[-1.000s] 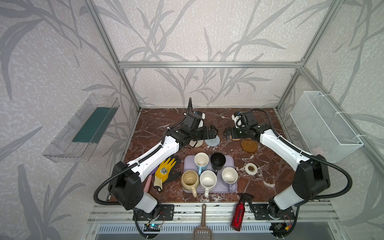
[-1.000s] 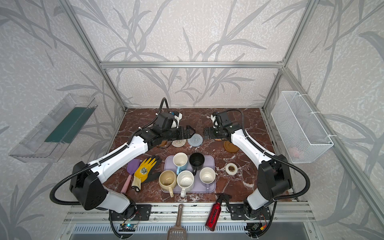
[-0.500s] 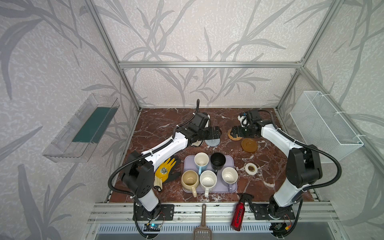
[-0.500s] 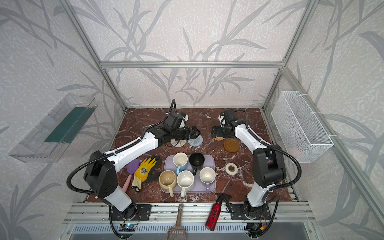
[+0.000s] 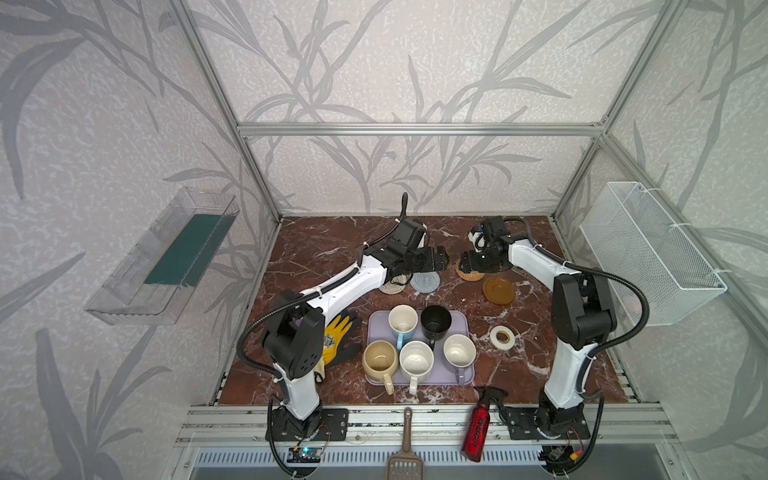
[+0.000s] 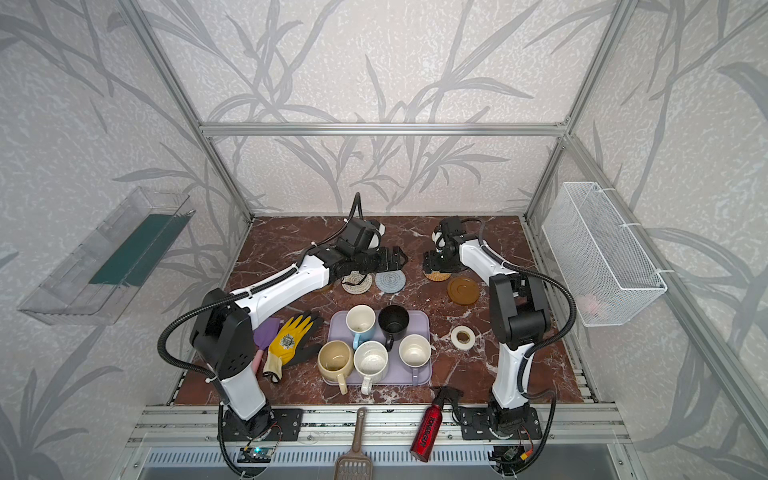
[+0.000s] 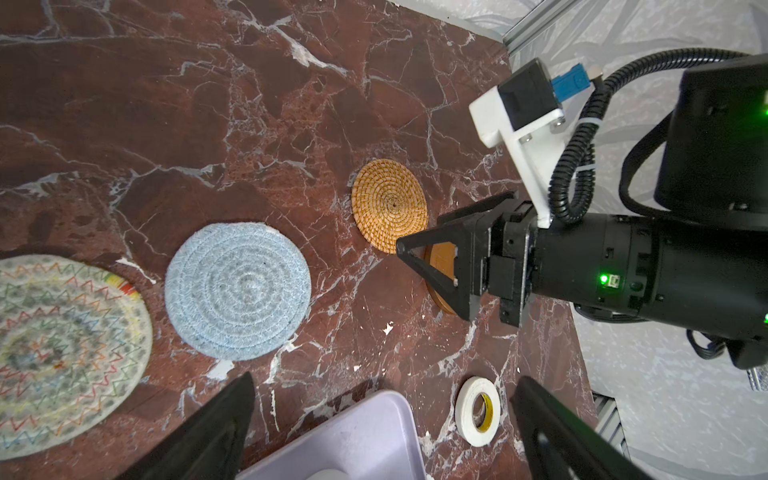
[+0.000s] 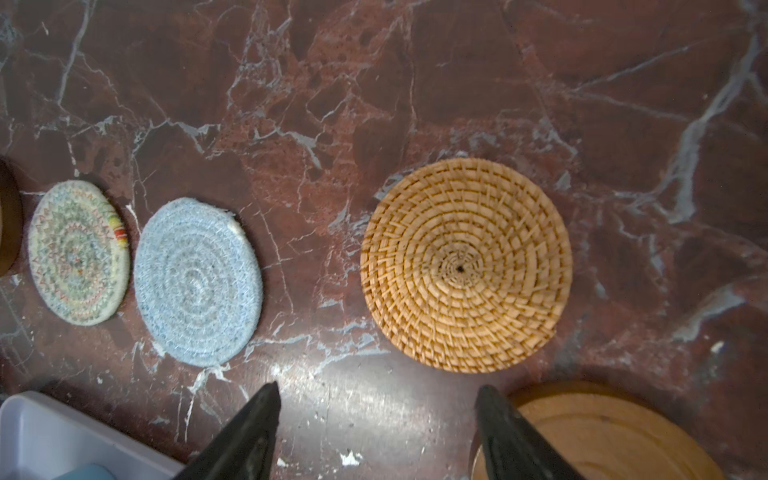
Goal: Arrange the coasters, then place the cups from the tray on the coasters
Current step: 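Press the right gripper onto the rattan coaster and slide it toward the blue-grey coaster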
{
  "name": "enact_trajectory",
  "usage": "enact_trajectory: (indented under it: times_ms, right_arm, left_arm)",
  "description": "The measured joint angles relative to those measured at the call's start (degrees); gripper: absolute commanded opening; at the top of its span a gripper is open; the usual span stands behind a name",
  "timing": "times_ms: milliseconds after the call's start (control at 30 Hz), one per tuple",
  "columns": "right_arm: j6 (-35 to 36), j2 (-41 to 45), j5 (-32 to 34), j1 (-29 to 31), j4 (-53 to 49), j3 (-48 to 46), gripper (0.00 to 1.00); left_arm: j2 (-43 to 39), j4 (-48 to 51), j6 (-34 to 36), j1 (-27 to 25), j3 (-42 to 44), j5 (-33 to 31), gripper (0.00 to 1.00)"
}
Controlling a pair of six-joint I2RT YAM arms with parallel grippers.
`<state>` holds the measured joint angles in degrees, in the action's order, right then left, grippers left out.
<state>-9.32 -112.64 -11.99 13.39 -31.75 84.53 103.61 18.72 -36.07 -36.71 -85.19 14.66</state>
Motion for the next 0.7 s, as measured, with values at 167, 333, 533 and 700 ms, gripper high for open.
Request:
enact_trajectory:
  times_ms: [167, 333, 533, 700]
  right_arm:
    - [0.7, -3.9, 0.6, -0.1, -0.5, 2.2, 0.64]
    - [1.8, -8.2, 2.0, -0.1, -2.2, 6.5, 0.62]
    - [3.4, -11.0, 5.3, 0.0, -4.8, 9.6, 0.60]
    - [4.1, -12.3, 6.0, 0.3, -5.9, 11.1, 0.60]
  left_arm:
    - [1.6, -0.1, 0.1, 0.0, -0.5, -0.1, 0.99]
    - [3.2, -0.3, 0.1, 0.0, -2.1, -0.3, 0.99]
    - [3.5, -0.4, 0.6, 0.0, -2.1, -0.1, 1.00]
    - [3.5, -0.3, 0.6, 0.0, -2.1, -0.2, 0.99]
